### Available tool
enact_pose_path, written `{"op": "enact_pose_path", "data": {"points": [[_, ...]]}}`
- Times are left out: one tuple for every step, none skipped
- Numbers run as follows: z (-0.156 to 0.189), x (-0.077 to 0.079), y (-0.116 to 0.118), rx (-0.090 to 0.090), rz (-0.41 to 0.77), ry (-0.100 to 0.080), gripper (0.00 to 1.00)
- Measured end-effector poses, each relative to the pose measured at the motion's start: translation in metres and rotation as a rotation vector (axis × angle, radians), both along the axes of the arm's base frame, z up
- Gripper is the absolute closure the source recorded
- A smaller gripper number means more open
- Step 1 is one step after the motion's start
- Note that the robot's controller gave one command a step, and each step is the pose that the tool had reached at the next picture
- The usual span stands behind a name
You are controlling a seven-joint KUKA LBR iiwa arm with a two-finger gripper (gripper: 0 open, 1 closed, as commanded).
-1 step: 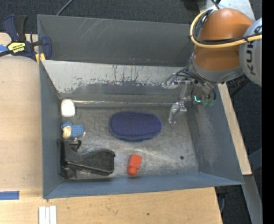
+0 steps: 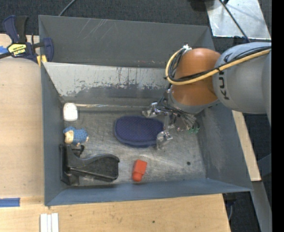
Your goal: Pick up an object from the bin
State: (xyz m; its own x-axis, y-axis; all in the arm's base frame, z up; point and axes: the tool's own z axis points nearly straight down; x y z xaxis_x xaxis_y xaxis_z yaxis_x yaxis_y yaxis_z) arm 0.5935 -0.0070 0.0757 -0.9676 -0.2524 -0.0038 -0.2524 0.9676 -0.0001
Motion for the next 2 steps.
{"op": "enact_pose_path", "data": {"points": [[0.003,0.002,0.000,0.000,-0.001,-0.006,1.00],[0.146,0.017,-0.004,0.000,-0.081,-0.010,1.00]]}}
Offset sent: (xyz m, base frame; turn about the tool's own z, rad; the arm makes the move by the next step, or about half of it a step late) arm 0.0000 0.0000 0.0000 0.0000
